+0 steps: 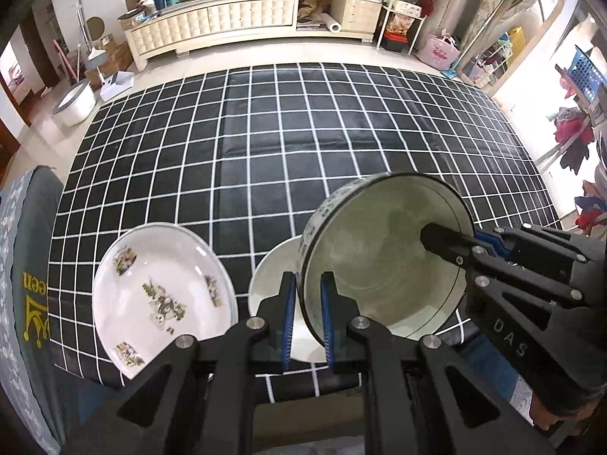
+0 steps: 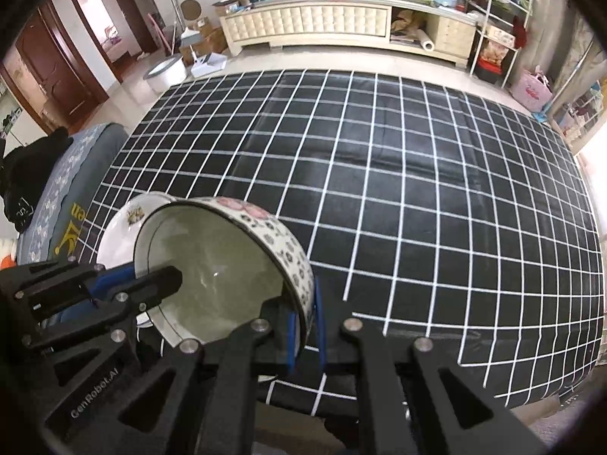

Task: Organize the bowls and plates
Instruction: 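Carry the floral-patterned bowl onto the stacked white bowls and release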

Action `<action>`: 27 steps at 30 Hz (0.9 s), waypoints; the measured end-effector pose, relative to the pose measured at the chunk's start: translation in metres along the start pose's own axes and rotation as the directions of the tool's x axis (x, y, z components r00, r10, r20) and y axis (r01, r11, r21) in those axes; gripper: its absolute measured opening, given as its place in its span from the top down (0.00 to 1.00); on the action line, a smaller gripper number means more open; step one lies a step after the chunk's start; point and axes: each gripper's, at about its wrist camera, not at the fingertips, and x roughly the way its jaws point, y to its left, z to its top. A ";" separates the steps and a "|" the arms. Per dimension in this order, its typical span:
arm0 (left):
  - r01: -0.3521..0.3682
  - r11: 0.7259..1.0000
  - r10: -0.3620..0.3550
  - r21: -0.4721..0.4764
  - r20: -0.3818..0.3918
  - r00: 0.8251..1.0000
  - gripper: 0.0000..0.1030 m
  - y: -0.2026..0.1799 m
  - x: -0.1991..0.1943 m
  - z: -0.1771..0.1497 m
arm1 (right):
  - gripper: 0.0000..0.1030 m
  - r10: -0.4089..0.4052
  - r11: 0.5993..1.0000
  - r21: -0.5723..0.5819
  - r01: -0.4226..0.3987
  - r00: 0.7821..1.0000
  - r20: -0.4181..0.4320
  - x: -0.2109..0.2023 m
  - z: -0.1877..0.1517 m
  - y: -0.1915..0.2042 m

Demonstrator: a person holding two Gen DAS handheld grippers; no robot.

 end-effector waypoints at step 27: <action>0.002 0.999 -0.005 -0.051 -0.069 0.998 0.89 0.031 0.035 -0.032 | 0.88 -0.041 0.999 -0.039 0.038 0.994 -0.099 0.037 -0.010 0.024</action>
